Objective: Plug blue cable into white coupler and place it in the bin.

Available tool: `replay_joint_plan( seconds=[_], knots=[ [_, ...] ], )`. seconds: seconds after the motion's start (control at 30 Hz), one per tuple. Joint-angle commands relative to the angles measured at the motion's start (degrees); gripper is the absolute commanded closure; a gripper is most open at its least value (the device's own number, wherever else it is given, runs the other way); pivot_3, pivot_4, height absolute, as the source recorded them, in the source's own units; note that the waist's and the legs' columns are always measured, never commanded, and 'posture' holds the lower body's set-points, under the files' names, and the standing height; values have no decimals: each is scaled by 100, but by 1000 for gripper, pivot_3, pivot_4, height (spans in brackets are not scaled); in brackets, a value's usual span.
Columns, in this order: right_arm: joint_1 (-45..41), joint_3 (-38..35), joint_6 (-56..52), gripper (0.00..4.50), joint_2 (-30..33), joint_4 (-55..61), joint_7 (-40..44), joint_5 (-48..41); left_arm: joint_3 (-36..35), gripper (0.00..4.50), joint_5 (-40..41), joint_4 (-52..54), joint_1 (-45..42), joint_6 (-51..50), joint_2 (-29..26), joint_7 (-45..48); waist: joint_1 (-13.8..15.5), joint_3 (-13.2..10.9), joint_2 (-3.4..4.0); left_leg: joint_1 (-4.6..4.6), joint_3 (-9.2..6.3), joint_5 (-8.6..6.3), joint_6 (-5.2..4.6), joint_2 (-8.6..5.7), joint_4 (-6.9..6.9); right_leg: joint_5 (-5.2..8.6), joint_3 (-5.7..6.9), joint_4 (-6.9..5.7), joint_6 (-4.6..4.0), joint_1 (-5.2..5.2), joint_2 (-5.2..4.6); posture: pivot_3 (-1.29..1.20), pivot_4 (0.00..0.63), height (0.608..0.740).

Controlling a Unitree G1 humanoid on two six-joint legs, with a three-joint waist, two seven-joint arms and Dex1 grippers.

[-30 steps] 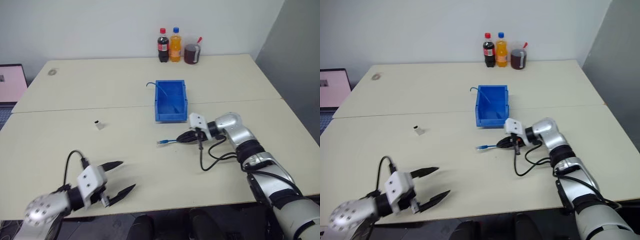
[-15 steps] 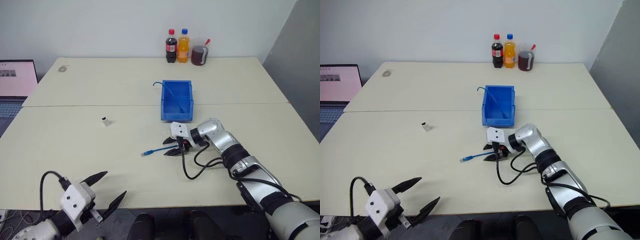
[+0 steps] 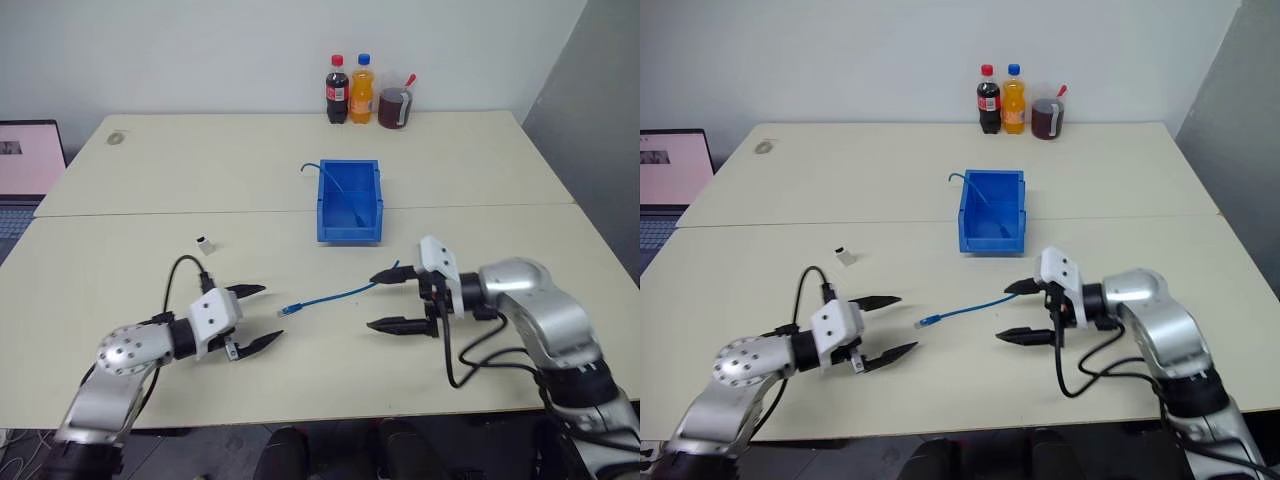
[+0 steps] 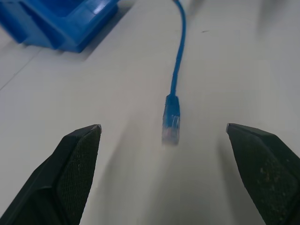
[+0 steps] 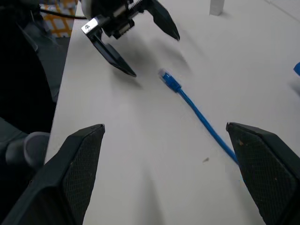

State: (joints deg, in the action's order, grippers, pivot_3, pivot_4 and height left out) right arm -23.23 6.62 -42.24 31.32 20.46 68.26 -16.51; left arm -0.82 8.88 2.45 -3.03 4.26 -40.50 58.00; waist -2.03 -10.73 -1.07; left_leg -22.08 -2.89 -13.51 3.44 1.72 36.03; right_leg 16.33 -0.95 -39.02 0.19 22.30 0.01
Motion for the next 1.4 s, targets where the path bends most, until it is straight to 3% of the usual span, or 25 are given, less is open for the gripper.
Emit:
replay_joint_plan(
  seconds=[0.03,0.1,0.27,0.5,0.73,0.97,1.27,1.33,1.4],
  knots=[
    [208,-413,-362,77,95,543,-606,-254,329,0,-290,-563,-435,414,-18,142,1,0,0,1,0,0,0,2,1,4,0,0,6,0,4,0,150,740],
    [291,-507,-455,77,99,627,-866,-309,453,0,-325,-812,-595,383,-38,240,18,0,-1,2,-2,0,0,2,1,8,0,0,14,0,7,0,150,740],
    [405,-700,-694,0,76,797,-1407,-536,616,663,-259,-1174,-825,250,52,375,24,0,-1,12,6,1,-1,-2,6,1,-2,-1,27,-7,6,0,150,740],
    [525,-770,-710,0,191,834,-1764,-719,942,1500,-271,-1658,-1445,-339,636,288,103,5,3,10,5,3,-3,-11,10,-4,0,1,35,-13,4,0,150,740],
    [468,-744,-705,0,300,853,-1933,-930,1037,2886,-330,-2230,-1938,-563,780,489,101,7,0,6,6,3,-4,-13,29,-11,-2,2,48,-18,4,0,150,740],
    [627,-724,-627,0,421,902,-2029,-1090,945,4195,-171,-1820,-1595,-608,365,948,0,8,-1,8,6,3,-3,-7,26,-10,-5,2,47,-16,6,0,150,740],
    [558,-572,-508,0,375,754,-2094,-1141,751,4205,69,-1300,-1354,-905,265,771,-67,7,-1,8,10,3,-4,-1,6,-6,-9,5,41,-6,12,0,150,740],
    [535,-547,-488,0,372,723,-2104,-1145,710,3492,189,-1178,-1329,-990,262,796,-67,7,-2,7,11,3,-3,-2,7,-6,-9,5,41,-6,12,0,150,740],
    [525,-529,-466,0,385,698,-2100,-1157,694,3139,234,-1092,-1294,-1040,234,782,-64,7,-2,7,11,3,-3,-2,7,-6,-10,5,41,-5,11,0,150,740]
  ],
)
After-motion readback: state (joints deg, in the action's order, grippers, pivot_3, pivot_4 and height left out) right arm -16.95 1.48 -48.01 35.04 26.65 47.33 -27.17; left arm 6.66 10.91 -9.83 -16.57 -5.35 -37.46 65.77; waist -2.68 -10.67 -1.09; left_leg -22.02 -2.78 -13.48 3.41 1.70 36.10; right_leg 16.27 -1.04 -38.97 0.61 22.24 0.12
